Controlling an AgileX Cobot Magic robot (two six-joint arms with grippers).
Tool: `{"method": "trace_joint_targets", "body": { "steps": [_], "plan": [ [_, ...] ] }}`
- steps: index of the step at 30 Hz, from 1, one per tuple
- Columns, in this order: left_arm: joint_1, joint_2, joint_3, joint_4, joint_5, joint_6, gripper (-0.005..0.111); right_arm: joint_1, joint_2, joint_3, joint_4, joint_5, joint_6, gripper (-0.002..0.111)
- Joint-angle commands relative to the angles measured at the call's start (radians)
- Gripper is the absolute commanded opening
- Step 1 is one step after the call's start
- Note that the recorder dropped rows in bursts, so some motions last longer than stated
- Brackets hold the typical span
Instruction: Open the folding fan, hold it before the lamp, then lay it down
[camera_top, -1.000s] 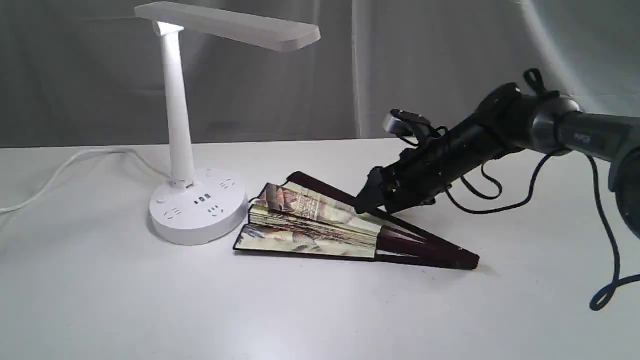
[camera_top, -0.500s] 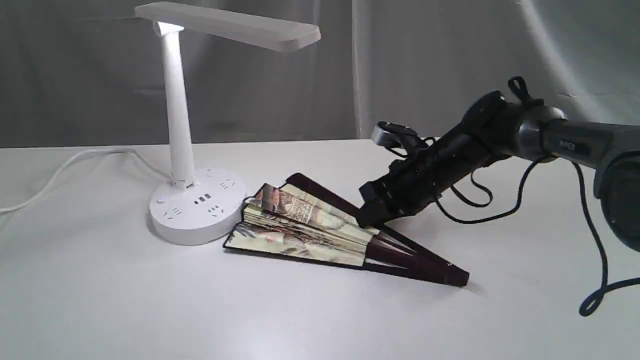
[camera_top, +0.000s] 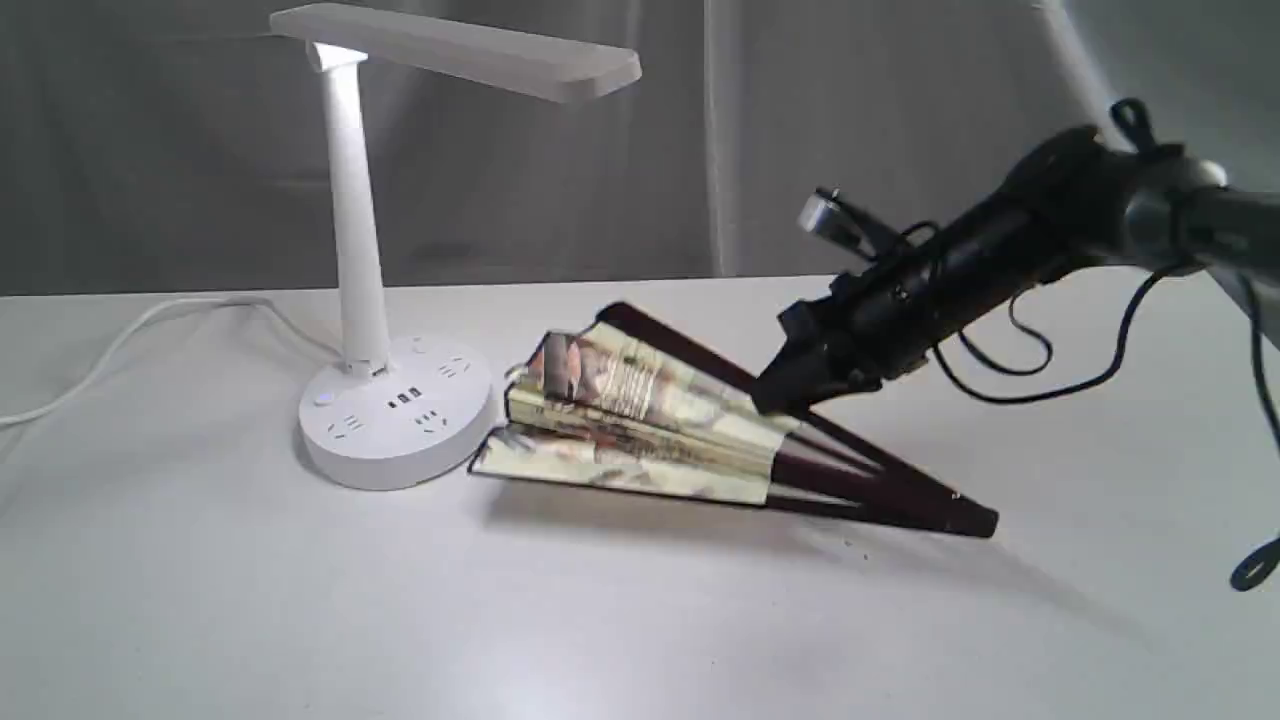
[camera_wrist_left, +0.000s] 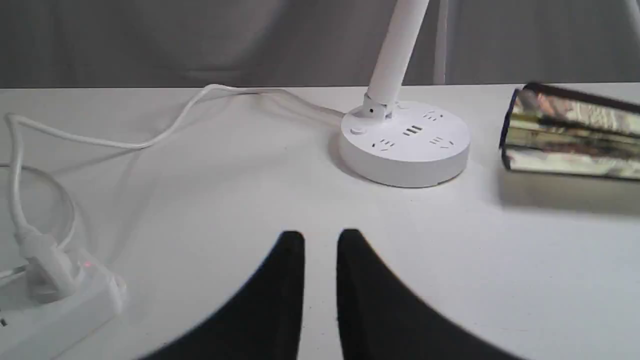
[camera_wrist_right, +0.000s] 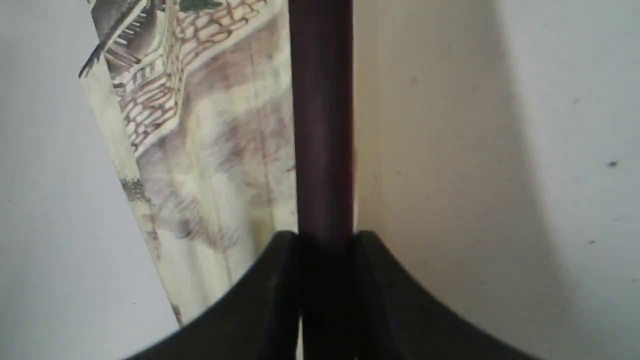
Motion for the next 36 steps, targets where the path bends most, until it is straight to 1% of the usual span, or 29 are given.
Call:
{"method": "trace_joint_targets", "body": {
  "steps": [1,5,8,11,15,17,20,22,23,24,26,29,32,35,36],
  "plan": [
    [-0.004,0.004,0.002,-0.012,-0.015,-0.005,0.013,-0.018,-0.091,0.002,0.048,0.015,-0.010,0.000],
    [-0.004,0.004,0.002,-0.012,-0.015,-0.007,0.013,-0.014,-0.181,0.022,0.082,0.015,0.006,0.000],
    [-0.004,0.004,0.002,-0.005,-0.015,-0.002,0.013,0.005,-0.249,0.085,0.082,0.015,0.022,0.000],
    [-0.004,0.004,0.002,0.104,-0.015,0.048,0.013,0.028,-0.299,0.177,0.078,0.015,0.022,0.000],
    [-0.004,0.004,0.002,0.270,-0.015,0.051,0.013,0.074,-0.352,0.327,0.078,0.015,0.013,0.000],
    [-0.004,0.004,0.002,0.300,-0.018,0.051,0.013,0.100,-0.369,0.399,0.090,0.015,-0.021,0.000],
    [-0.004,0.004,0.002,0.334,-0.058,0.046,0.013,0.123,-0.392,0.476,0.155,0.015,-0.080,0.000],
    [-0.004,0.004,0.002,0.282,-0.119,-0.013,0.013,0.135,-0.403,0.512,0.203,0.015,-0.104,0.000],
    [-0.004,0.004,0.002,0.225,-0.144,-0.091,0.013,0.135,-0.410,0.523,0.218,0.015,-0.110,0.000],
    [-0.004,0.004,0.002,0.118,-0.177,-0.174,0.013,0.143,-0.411,0.532,0.229,0.015,-0.116,0.000],
    [-0.004,0.004,0.002,-0.011,-0.214,-0.268,0.013,0.151,-0.414,0.532,0.229,0.015,-0.130,0.000],
    [-0.004,0.004,0.002,-0.109,-0.253,-0.296,0.013,0.161,-0.414,0.532,0.229,0.015,-0.178,0.000],
    [-0.004,0.004,0.002,-0.176,-0.288,-0.316,0.013,0.161,-0.412,0.532,0.238,0.015,-0.182,0.000],
    [-0.004,0.004,0.002,-0.292,-0.320,-0.399,0.013,0.161,-0.412,0.532,0.242,0.015,-0.182,0.000],
    [-0.004,0.004,0.002,-0.342,-0.351,-0.442,0.013,0.161,-0.412,0.532,0.242,0.015,-0.182,0.000]
  ]
}}
